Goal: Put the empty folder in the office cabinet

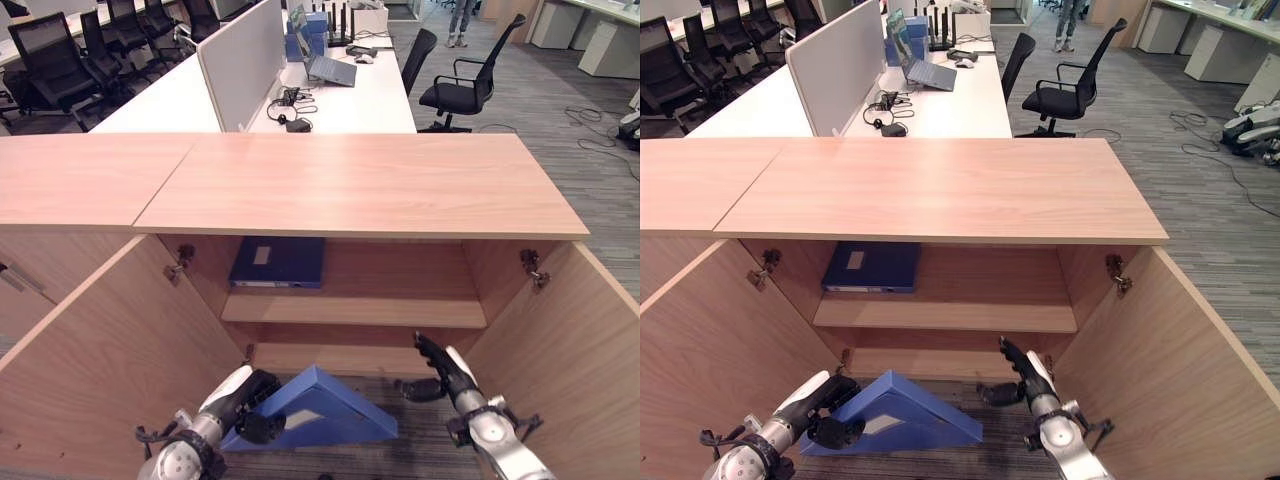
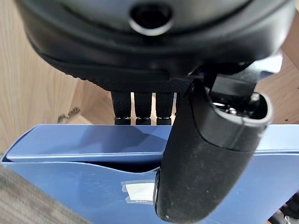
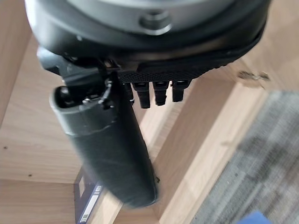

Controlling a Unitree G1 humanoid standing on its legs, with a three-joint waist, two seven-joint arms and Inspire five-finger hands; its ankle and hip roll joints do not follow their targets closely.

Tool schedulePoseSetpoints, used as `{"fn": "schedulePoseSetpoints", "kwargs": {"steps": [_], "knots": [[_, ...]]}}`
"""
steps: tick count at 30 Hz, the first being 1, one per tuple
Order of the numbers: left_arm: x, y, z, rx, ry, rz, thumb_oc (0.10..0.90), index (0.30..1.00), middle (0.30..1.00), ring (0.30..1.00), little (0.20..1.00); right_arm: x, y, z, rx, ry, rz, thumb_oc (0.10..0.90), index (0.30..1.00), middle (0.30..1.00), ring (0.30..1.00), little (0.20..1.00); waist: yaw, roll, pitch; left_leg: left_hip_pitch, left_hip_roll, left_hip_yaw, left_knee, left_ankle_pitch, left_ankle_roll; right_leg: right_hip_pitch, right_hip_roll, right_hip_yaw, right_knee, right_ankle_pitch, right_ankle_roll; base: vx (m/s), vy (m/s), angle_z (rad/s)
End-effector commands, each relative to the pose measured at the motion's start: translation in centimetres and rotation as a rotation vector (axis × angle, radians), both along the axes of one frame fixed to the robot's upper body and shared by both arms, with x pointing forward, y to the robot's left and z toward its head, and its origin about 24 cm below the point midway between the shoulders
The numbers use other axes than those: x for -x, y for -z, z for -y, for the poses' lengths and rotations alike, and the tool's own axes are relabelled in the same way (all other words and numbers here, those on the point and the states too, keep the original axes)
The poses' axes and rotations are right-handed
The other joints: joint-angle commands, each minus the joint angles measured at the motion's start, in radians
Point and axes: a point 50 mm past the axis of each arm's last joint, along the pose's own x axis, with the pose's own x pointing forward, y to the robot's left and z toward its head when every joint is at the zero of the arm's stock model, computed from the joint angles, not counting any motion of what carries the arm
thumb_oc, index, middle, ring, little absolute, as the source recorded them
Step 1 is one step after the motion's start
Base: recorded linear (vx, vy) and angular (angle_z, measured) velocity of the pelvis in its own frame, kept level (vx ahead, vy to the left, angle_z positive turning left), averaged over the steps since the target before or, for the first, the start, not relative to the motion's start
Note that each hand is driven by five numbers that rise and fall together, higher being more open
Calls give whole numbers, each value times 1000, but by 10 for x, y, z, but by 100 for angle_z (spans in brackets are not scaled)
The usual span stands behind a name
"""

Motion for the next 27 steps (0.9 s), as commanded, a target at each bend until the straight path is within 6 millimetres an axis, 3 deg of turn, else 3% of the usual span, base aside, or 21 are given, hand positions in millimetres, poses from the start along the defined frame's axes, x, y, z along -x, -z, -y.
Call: {"fn": "schedulePoseSetpoints", "kwargs": {"steps": [1,18,27], "knots": [[-42,-54,7,32,27,355,400,300,300,300,300,-5,-20,6,84,-118,81,800,900,900,900,900,-4,-39,-27,3,-8,-7,-4,-116,-14,33,-68,-64,7,-33,114,0,0,0],[-60,-72,10,3,38,471,400,300,300,300,300,-26,-62,-38,-2,-403,216,800,900,900,900,900,9,-45,-35,-6,-6,-12,-4,-106,-20,29,-70,-74,7,-37,112,0,0,0],[-64,-84,28,115,102,492,400,300,300,300,300,-35,-69,-49,53,-446,265,800,900,900,900,900,11,-41,-39,-7,-5,-13,-4,-105,-19,29,-71,-75,7,-36,111,0,0,0]]}}
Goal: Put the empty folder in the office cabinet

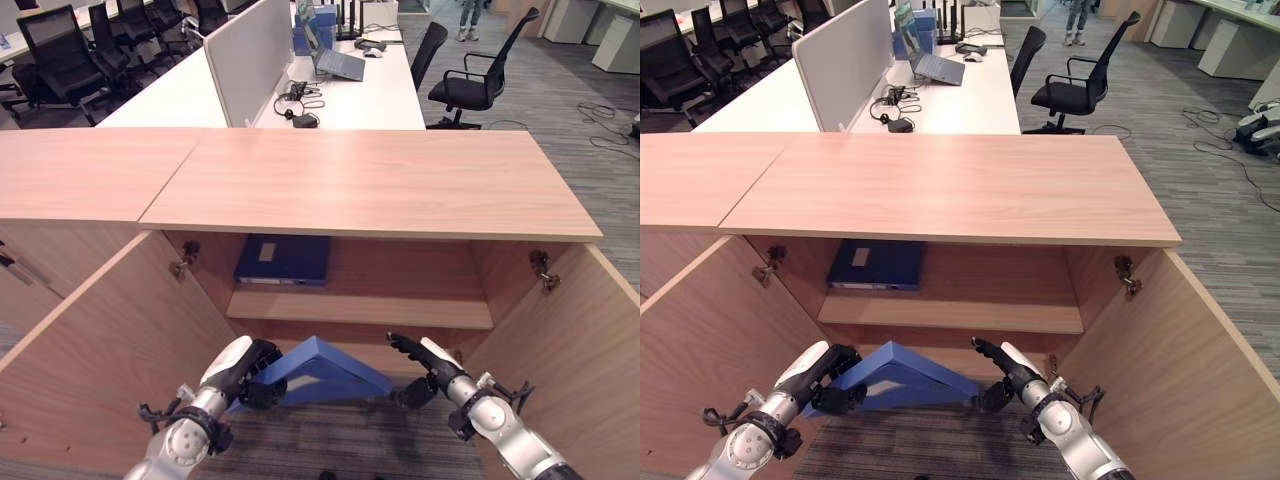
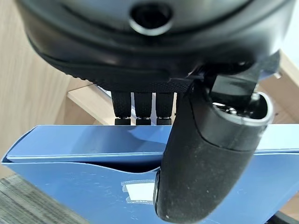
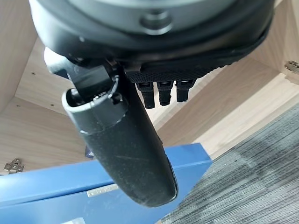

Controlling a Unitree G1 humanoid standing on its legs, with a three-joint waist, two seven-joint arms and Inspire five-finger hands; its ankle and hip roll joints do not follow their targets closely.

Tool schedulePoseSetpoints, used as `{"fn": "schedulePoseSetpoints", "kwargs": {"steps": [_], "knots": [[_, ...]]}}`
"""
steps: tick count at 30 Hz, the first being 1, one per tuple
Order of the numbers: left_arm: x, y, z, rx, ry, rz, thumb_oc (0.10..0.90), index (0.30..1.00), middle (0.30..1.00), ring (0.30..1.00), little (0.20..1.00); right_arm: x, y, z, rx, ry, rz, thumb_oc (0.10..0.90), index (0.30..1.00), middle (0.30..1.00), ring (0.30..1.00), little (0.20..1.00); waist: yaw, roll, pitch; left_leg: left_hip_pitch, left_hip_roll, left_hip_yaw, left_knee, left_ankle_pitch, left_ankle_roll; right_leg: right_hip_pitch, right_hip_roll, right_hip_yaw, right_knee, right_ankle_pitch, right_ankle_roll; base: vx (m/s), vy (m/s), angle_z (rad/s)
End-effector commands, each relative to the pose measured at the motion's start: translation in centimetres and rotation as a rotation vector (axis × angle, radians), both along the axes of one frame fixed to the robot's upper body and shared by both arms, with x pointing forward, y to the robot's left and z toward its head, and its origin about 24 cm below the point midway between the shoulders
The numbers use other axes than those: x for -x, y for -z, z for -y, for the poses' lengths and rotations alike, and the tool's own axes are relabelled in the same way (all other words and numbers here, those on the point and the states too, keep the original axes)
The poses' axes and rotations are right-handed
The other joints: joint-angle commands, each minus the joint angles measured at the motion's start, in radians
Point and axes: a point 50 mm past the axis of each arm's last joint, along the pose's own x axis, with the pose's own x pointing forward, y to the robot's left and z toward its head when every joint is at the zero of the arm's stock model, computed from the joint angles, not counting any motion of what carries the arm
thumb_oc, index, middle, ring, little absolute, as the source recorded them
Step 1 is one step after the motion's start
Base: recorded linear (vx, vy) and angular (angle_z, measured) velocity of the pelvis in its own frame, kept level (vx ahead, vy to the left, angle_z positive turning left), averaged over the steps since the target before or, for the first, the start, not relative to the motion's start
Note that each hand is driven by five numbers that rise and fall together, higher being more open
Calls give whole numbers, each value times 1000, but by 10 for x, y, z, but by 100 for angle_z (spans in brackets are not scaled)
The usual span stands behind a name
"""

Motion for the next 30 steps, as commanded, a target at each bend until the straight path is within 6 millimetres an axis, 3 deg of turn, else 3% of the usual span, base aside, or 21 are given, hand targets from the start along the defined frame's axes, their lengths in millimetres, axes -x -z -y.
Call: {"fn": "schedulePoseSetpoints", "kwargs": {"steps": [1,5,11,20,21,22,23,30], "knots": [[-35,-61,21,108,130,318,400,300,300,300,300,-28,-46,-28,-44,-137,242,800,900,900,900,900,-7,-46,-42,0,-7,-7,-5,-104,-20,33,-71,-64,7,-34,107,0,0,0],[-32,-79,36,262,215,329,400,300,300,300,300,-31,-45,-38,-54,-162,236,800,900,900,900,900,-8,-41,-43,1,-7,-8,-5,-103,-21,35,-71,-65,7,-33,107,0,0,0],[-32,-100,53,358,318,371,400,300,300,300,300,-31,-38,-50,-72,-183,212,800,900,900,900,900,-7,-40,-47,2,-8,-14,-5,-103,-22,38,-71,-68,7,-35,106,-2,-2,2],[-27,-110,79,603,423,306,400,300,300,300,300,-37,-31,-67,-63,-208,197,800,900,900,900,900,-3,-40,-47,4,-9,-16,-5,-102,-23,41,-70,-68,7,-35,106,-1,-2,1],[-26,-112,87,675,451,276,400,300,300,300,300,-36,-28,-72,-57,-223,187,588,582,582,582,582,-4,-39,-48,5,-9,-16,-5,-103,-24,41,-71,-69,7,-35,106,0,0,0],[-25,-112,91,716,457,260,400,300,300,300,300,-36,-27,-74,-59,-225,183,455,382,382,382,382,-4,-39,-49,4,-9,-16,-5,-103,-23,41,-71,-69,7,-35,106,0,0,0],[-25,-112,92,738,460,248,400,300,300,300,300,-36,-26,-75,-64,-224,179,400,300,300,300,300,-4,-38,-48,5,-9,-17,-5,-103,-23,42,-71,-69,7,-35,106,0,0,0],[-28,-102,98,790,454,188,400,300,300,300,300,-28,-19,-79,-123,-230,124,400,300,300,300,300,-9,-38,-47,7,-9,-16,-5,-105,-24,44,-72,-68,7,-37,106,0,0,0]]}}
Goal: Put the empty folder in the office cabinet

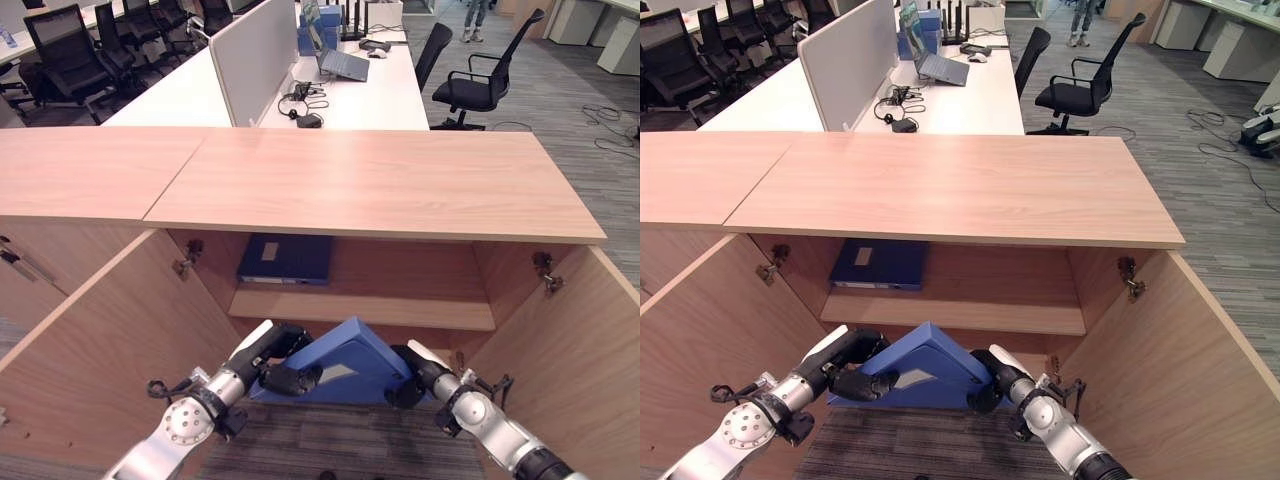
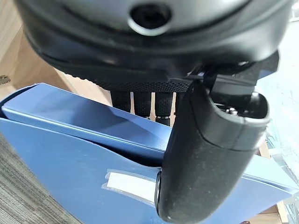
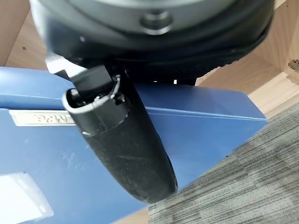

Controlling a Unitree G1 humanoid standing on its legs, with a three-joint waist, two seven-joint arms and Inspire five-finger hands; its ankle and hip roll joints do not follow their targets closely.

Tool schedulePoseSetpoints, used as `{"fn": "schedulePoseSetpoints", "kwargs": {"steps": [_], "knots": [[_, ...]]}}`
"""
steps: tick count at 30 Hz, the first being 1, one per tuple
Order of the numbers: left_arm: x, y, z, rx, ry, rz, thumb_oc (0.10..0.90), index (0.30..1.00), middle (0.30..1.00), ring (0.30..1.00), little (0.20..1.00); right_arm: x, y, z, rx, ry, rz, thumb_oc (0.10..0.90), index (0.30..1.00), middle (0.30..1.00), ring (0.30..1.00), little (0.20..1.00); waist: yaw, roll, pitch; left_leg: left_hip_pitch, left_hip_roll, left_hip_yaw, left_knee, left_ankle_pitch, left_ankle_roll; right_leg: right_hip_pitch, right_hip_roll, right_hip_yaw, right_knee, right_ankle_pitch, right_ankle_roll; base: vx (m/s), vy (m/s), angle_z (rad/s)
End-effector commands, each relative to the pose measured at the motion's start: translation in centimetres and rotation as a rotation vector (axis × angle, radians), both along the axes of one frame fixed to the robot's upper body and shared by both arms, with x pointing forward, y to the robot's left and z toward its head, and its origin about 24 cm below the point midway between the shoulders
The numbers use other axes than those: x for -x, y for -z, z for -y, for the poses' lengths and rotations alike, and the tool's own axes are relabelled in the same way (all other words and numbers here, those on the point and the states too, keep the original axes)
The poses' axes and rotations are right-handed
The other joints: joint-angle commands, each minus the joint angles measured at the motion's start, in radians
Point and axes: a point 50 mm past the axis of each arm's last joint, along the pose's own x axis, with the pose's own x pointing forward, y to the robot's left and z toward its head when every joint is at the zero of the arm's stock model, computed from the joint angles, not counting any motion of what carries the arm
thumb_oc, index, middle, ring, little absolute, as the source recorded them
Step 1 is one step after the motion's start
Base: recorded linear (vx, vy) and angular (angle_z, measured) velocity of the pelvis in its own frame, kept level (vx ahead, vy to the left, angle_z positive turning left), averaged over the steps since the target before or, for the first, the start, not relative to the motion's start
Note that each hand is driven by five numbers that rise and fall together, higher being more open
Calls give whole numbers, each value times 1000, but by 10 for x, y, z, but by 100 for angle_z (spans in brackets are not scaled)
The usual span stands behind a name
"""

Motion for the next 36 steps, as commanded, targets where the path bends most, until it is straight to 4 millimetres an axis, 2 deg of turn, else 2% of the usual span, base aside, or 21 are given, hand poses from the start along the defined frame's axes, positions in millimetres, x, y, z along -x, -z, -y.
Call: {"fn": "schedulePoseSetpoints", "kwargs": {"steps": [1,9,15,16,18,19,20,21,22,23,24,26,27,28,29,33,36], "knots": [[-17,-74,71,447,289,299,400,300,300,300,300,-21,-37,-61,-188,-181,163,400,300,300,300,300,-9,-38,-49,3,-7,-7,-5,-106,-23,37,-71,-58,7,-37,105,0,0,0],[-17,-65,66,439,264,264,400,300,300,300,300,-17,-35,-56,-230,-154,139,400,300,300,300,300,-8,-40,-50,4,-7,-10,-5,-105,-23,40,-72,-63,7,-38,104,0,0,0],[-16,-49,57,401,225,199,400,300,300,300,300,-16,-36,-44,-221,-126,138,400,300,300,300,300,-10,-39,-52,5,-7,-9,-5,-105,-24,42,-71,-64,7,-39,105,0,0,0],[-14,-43,53,391,207,171,800,900,900,900,900,-15,-35,-40,-210,-121,135,400,300,300,300,300,-10,-39,-53,6,-6,-7,-5,-105,-24,42,-71,-64,7,-39,105,0,0,0],[-10,-21,49,408,163,52,800,900,900,900,900,-15,-33,-32,-178,-115,126,400,300,300,300,300,-12,-38,-55,6,-6,-4,-5,-106,-24,41,-71,-63,7,-38,106,0,0,0],[-7,3,40,485,38,-78,800,900,900,900,900,-16,-27,-23,-68,-140,119,400,300,300,300,300,-12,-37,-54,5,-5,-2,-5,-101,-23,40,-70,-64,7,-37,104,0,0,0],[-7,3,39,487,37,-78,800,900,900,900,900,-16,-27,-23,-67,-141,119,400,300,300,300,300,-13,-36,-54,5,-5,-3,-5,-101,-23,40,-70,-64,7,-37,104,0,0,0],[-2,18,29,548,-92,-137,800,900,900,900,900,-15,-20,-14,67,-179,110,400,300,300,300,300,-7,-36,-53,4,-4,-5,-5,-97,-22,39,-70,-68,7,-37,104,0,0,0],[-2,18,29,549,-94,-137,800,900,900,900,900,-15,-20,-14,68,-180,110,400,300,300,300,300,-9,-36,-53,4,-4,-5,-5,-98,-22,39,-70,-68,7,-37,104,0,0,0],[3,33,17,586,-231,-172,800,900,900,900,900,-10,-8,-1,159,-182,62,400,300,300,300,300,-7,-36,-53,3,-3,-8,-5,-94,-21,38,-69,-71,7,-38,104,0,0,0],[3,33,17,586,-231,-172,800,900,900,900,900,-10,-8,-1,159,-182,62,400,300,300,300,300,-7,-36,-53,2,-3,-9,-5,-94,-21,38,-69,-71,7,-38,104,0,0,0],[6,46,0,597,-384,-184,800,900,900,900,900,-7,1,16,284,-206,28,400,300,300,300,300,-1,-40,-54,-1,-4,-13,-5,-91,-20,36,-68,-76,7,-40,104,0,0,0],[6,47,0,597,-385,-183,800,900,900,900,900,-7,1,16,285,-206,28,400,300,300,300,300,-2,-40,-54,-1,-4,-14,-5,-91,-20,36,-68,-76,7,-40,104,-4,-2,6],[9,54,-8,603,-473,-190,800,900,900,900,900,-2,10,29,351,-192,-21,400,300,300,300,300,2,-41,-53,-3,-4,-17,-5,-89,-20,35,-69,-79,7,-41,103,0,2,3],[9,54,-8,604,-473,-189,800,900,900,900,900,-2,10,29,351,-192,-21,400,300,300,300,300,0,-40,-53,-3,-4,-17,-5,-89,-20,35,-69,-79,7,-41,103,-1,5,9],[16,62,-18,610,-601,-182,800,900,900,900,900,13,35,58,397,-36,-168,400,300,300,300,300,8,-41,-50,-9,-6,-26,-5,-84,-21,33,-70,-88,7,-42,103,-5,3,9],[24,74,-18,643,-672,-232,800,900,900,900,900,9,35,63,411,0,-174,400,300,300,300,300,15,-42,-48,-12,-8,-29,-5,-82,-20,33,-71,-91,7,-42,102,0,0,0]]}}
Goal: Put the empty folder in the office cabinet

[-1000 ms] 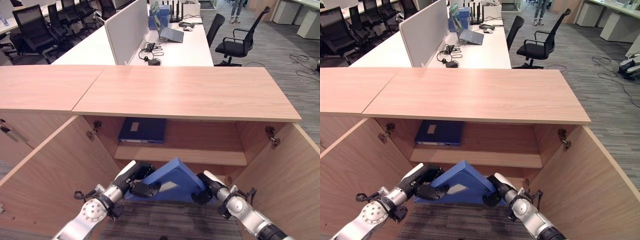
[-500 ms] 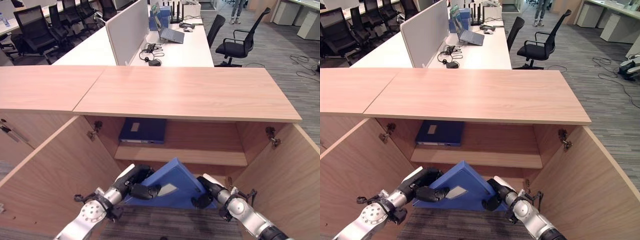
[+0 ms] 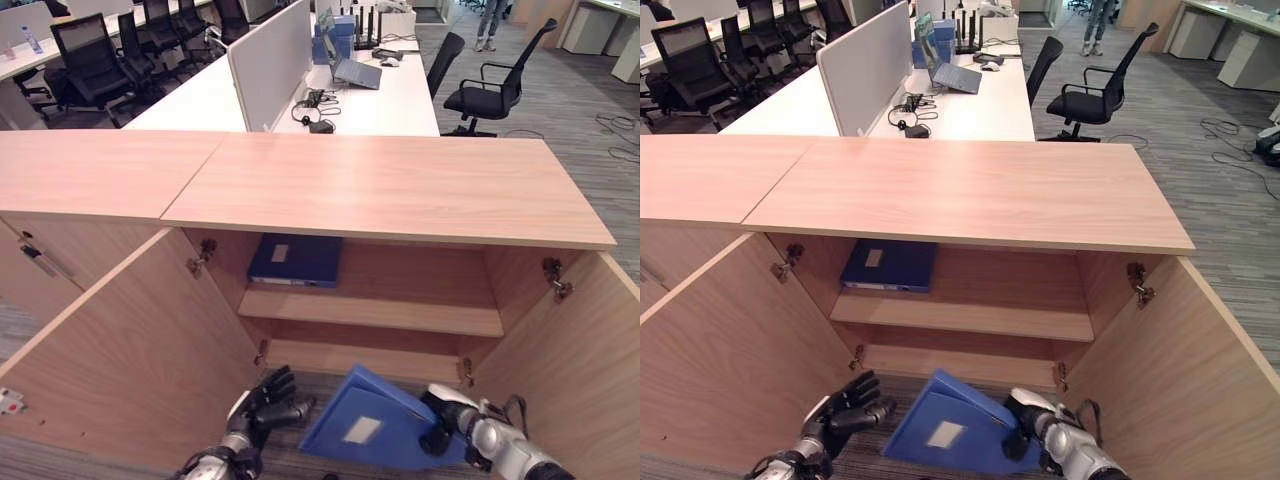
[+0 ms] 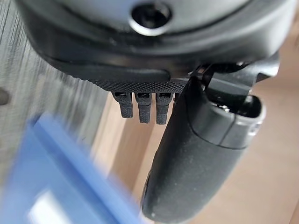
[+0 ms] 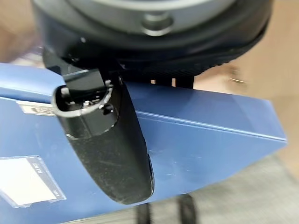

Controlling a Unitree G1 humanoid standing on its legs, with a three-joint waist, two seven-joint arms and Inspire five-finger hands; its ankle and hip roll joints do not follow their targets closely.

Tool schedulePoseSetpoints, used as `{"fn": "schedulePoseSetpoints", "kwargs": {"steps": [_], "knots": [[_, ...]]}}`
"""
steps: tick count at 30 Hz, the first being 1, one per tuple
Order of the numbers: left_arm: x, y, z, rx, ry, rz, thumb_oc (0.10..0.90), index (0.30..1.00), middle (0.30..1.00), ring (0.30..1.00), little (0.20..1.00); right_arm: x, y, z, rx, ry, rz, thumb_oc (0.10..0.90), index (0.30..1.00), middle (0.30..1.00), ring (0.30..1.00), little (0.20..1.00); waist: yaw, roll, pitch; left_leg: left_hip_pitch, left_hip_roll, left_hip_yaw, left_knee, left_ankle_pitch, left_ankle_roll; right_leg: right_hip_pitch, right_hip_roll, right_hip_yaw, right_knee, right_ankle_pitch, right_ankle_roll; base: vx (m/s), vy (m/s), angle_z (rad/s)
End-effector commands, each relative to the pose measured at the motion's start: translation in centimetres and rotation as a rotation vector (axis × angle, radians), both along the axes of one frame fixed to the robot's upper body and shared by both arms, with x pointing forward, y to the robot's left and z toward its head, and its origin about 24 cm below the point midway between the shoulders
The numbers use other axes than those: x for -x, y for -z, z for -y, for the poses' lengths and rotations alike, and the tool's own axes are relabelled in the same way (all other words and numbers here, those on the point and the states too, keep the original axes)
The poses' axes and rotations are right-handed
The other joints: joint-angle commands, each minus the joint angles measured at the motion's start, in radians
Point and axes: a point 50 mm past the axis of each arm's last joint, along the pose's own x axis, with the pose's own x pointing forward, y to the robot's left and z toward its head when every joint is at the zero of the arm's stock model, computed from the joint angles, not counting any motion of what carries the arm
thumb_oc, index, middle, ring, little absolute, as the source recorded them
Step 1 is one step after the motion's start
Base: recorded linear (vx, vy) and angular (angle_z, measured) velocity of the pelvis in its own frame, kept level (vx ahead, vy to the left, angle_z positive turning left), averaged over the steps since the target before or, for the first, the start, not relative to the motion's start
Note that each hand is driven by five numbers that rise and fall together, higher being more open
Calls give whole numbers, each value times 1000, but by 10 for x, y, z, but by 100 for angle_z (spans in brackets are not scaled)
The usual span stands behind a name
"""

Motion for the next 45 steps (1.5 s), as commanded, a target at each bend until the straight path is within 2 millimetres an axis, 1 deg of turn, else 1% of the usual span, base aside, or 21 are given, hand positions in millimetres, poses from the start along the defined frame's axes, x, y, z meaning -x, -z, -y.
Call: {"fn": "schedulePoseSetpoints", "kwargs": {"steps": [1,8,9,11,12,13,14,15,16,17,18,19,21,22,24,29,39,41,42,43,45], "knots": [[-25,-22,-2,44,-48,162,800,900,900,900,900,-43,-30,-6,-22,-51,193,400,300,300,300,300,-5,-51,-45,-14,-4,-8,-4,-84,-21,21,-67,-72,7,-40,104,0,0,0],[9,22,-3,110,-158,-69,800,900,900,900,900,-55,-41,11,100,-149,160,400,300,300,300,300,6,-50,-37,-22,-8,-25,-4,-80,-21,18,-69,-87,7,-43,104,1,-11,6],[8,22,-3,110,-158,-68,800,900,900,900,900,-55,-41,11,100,-149,161,400,300,300,300,300,6,-50,-37,-23,-8,-26,-4,-80,-21,18,-69,-87,7,-43,104,-1,-14,11],[17,34,-6,100,-187,-138,800,900,900,900,900,-51,-37,22,77,-43,126,400,300,300,300,300,9,-50,-37,-26,-9,-28,-4,-78,-22,16,-69,-93,7,-44,104,3,-6,9],[26,47,-6,114,-244,-213,800,900,900,900,900,-43,-30,29,-80,238,126,400,300,300,300,300,9,-50,-36,-29,-10,-29,-4,-75,-23,13,-70,-94,7,-42,104,4,-6,7],[26,47,-6,114,-244,-212,800,900,900,900,900,-43,-30,29,-80,239,126,400,300,300,300,300,10,-50,-36,-30,-10,-29,-4,-75,-23,12,-70,-94,7,-42,104,10,-14,11],[35,60,-6,135,-311,-297,800,900,900,900,900,-45,-28,22,-357,578,187,400,300,300,300,300,11,-48,-30,-30,-10,-28,-4,-77,-24,12,-70,-91,7,-43,103,10,-10,12],[43,67,-6,137,-332,-350,800,900,900,900,900,-46,-25,14,-495,719,201,400,300,300,300,300,11,-47,-28,-30,-11,-27,-4,-79,-25,11,-70,-89,7,-42,103,7,-8,6],[43,67,-6,137,-331,-350,800,900,900,900,900,-46,-26,14,-495,719,201,400,300,300,300,300,10,-47,-30,-34,-11,-28,-4,-78,-25,8,-70,-89,7,-41,103,0,0,0],[60,78,-4,149,-371,-440,800,900,900,900,900,-54,-26,-1,-798,1014,240,400,300,300,300,300,13,-41,-24,-29,-11,-24,-4,-85,-26,10,-68,-85,7,-42,101,7,3,-5],[60,78,-4,149,-371,-440,800,900,900,900,900,-54,-26,-1,-798,1014,241,400,300,300,300,300,13,-42,-26,-32,-12,-25,-4,-82,-26,7,-69,-86,7,-41,101,23,6,-8],[75,85,-3,147,-378,-510,800,900,900,900,900,-62,-28,-17,-1067,1238,258,400,300,300,300,300,16,-37,-24,-32,-11,-18,-4,-86,-28,5,-67,-81,7,-42,99,14,11,-6],[91,91,-5,130,-375,-584,800,900,900,900,900,-70,-34,-25,-1229,1340,282,400,300,300,300,300,17,-33,-28,-34,-9,-12,-4,-88,-31,0,-64,-77,7,-42,98,18,10,-5],[91,91,-5,130,-375,-584,800,900,900,900,900,-70,-34,-25,-1229,1340,282,400,300,300,300,300,17,-33,-28,-34,-9,-12,-4,-88,-31,0,-64,-77,7,-42,98,12,8,-5],[111,97,-12,56,-310,-684,800,900,900,900,900,-78,-42,-26,-1355,1393,323,400,300,300,300,300,15,-33,-34,-36,-8,-10,-4,-89,-35,-3,-62,-75,7,-42,96,10,3,-2],[131,100,-21,0,-275,-772,800,900,900,900,900,-86,-46,-20,-1441,1521,369,400,300,300,300,300,18,-33,-41,-39,-5,-7,-4,-91,-36,-8,-59,-72,7,-44,94,27,4,-2],[147,99,-30,-38,-297,-827,800,900,900,900,900,-110,-64,-14,-1594,1654,446,400,300,300,300,300,35,-29,-17,-86,-2,-6,-4,-79,-37,-53,-58,-76,7,-39,95,-7,-1,0],[147,99,-32,-54,-290,-827,800,900,900,900,900,-125,-81,-5,-1685,1692,525,400,300,300,300,300,40,-19,-3,-115,-4,-8,-4,-68,-37,-81,-57,-78,7,-36,96,-39,-1,1],[147,99,-32,-54,-290,-826,800,900,900,900,900,-126,-82,-5,-1686,1692,526,400,300,300,300,300,40,-19,-3,-118,-4,-8,-4,-68,-37,-83,-57,-79,7,-35,96,-90,-1,1],[145,99,-32,-76,-264,-829,800,900,900,900,900,-144,-104,4,-1767,1704,602,400,300,300,300,300,46,-7,15,-160,-6,-14,-4,-54,-36,-124,-56,-82,7,-28,96,-85,-11,4],[143,98,-33,-81,-258,-824,800,900,900,900,900,-152,-115,7,-1804,1695,632,400,300,300,300,300,49,-3,20,-182,-7,-16,-4,-48,-36,-145,-56,-82,7,-24,96,-64,-11,8]]}}
